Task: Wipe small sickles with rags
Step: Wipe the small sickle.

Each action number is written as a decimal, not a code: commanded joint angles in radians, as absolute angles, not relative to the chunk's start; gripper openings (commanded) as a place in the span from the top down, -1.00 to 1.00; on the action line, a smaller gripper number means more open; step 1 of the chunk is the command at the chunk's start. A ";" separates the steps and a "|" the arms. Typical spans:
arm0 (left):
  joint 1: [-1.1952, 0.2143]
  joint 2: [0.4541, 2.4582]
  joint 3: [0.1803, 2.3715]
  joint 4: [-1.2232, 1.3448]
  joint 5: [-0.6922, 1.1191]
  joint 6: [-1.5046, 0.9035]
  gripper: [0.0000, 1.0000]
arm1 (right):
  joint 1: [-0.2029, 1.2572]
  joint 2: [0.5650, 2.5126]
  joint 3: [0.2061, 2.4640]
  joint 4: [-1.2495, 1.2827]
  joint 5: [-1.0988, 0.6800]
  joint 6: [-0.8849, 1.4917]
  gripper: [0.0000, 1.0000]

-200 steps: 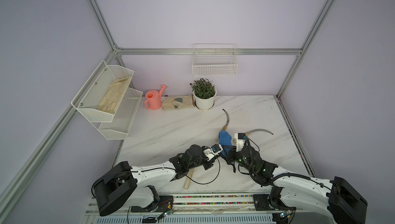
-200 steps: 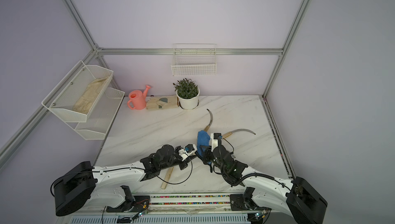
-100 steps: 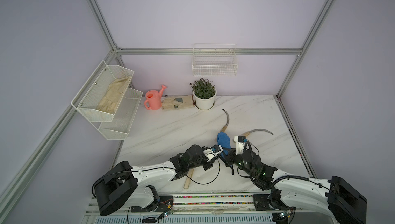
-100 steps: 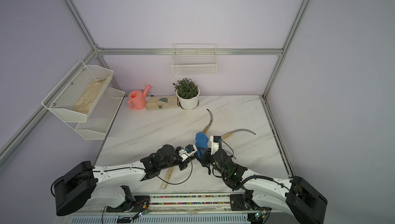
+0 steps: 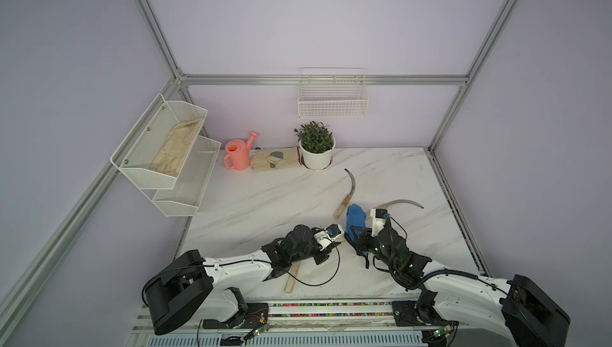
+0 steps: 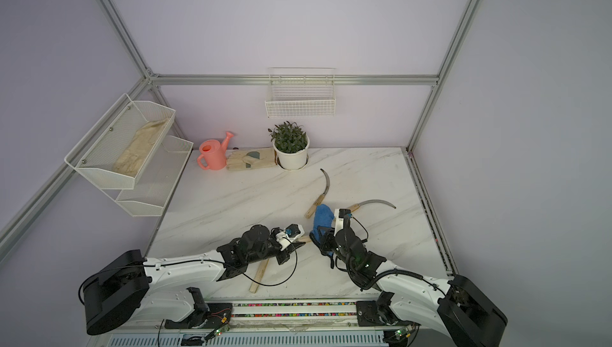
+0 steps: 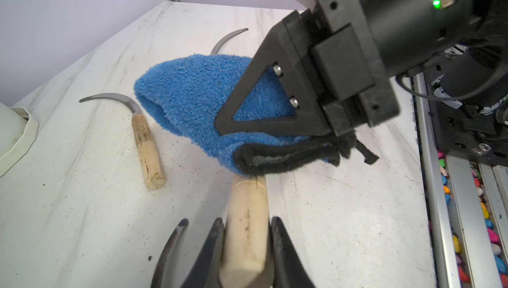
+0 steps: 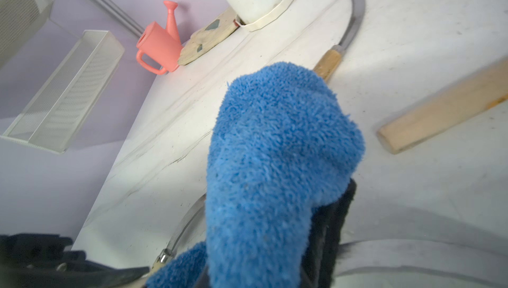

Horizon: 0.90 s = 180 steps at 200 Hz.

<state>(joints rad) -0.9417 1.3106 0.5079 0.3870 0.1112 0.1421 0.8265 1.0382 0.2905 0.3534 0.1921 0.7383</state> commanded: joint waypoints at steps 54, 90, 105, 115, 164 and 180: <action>-0.925 1.291 0.520 0.570 0.071 0.161 1.00 | 0.996 1.191 0.362 0.360 0.166 0.743 1.00; -0.924 1.281 0.512 0.571 0.071 0.160 1.00 | 0.933 1.150 0.278 0.324 0.257 0.766 1.00; -0.924 1.275 0.510 0.571 0.073 0.160 1.00 | 0.860 1.128 0.235 0.315 0.224 0.773 1.00; -0.923 1.270 0.508 0.571 0.074 0.160 1.00 | 0.804 1.112 0.209 0.313 0.189 0.773 1.00; -0.923 1.254 0.499 0.572 0.087 0.158 1.00 | 0.755 1.044 0.229 0.256 0.128 0.753 1.00; -0.924 1.256 0.500 0.577 0.086 0.159 1.00 | 0.769 1.053 0.253 0.276 0.085 0.753 1.00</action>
<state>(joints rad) -0.9314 1.3064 0.5079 0.3946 0.1223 0.1421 0.7467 1.0393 0.2363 0.3870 0.2028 0.7574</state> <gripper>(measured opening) 0.229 0.199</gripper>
